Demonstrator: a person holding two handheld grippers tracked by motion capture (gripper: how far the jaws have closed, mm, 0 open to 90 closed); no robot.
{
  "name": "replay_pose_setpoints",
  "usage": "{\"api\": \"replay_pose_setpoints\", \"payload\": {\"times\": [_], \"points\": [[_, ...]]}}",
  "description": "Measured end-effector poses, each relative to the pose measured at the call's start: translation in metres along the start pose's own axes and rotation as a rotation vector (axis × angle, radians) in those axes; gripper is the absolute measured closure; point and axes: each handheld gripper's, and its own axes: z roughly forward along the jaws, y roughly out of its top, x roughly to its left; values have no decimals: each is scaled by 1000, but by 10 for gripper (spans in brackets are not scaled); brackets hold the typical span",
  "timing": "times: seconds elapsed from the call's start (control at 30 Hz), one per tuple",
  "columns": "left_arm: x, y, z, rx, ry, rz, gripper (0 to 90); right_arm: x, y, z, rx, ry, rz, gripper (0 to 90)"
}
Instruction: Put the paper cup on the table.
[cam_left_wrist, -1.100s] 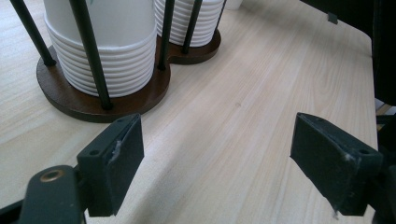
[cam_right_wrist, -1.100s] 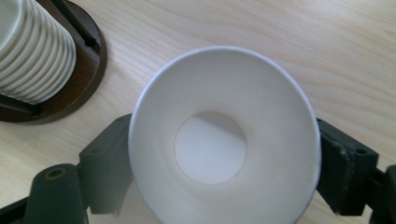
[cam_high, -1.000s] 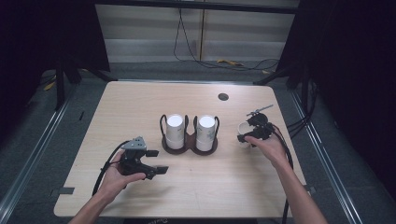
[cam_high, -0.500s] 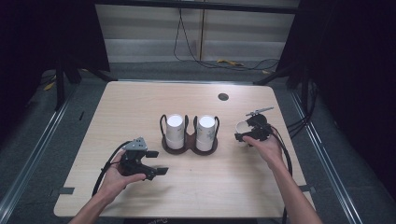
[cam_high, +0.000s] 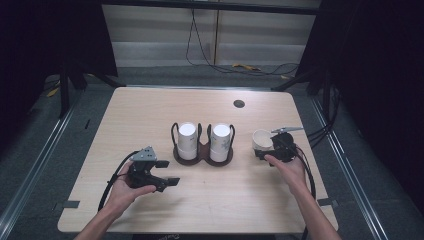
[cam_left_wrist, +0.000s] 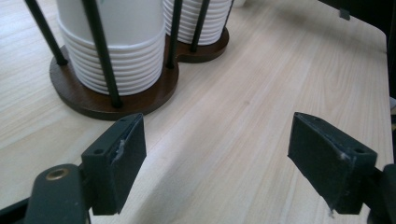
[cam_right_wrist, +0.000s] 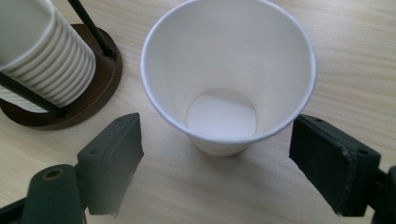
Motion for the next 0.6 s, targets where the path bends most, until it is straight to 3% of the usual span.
{"api": "replay_pose_setpoints", "payload": {"times": [0.17, 0.5, 0.6], "points": [[1, 1, -2, -22, 7, -13, 190, 4, -7, -6, -28, 24, 13, 182], [-3, -1, -10, -4, 35, -4, 190, 13, -33, -26, -82, 31, 17, 189], [-6, -5, -10, 2, 38, -12, 190, 21, -46, -36, -107, 30, -12, 193]]}}
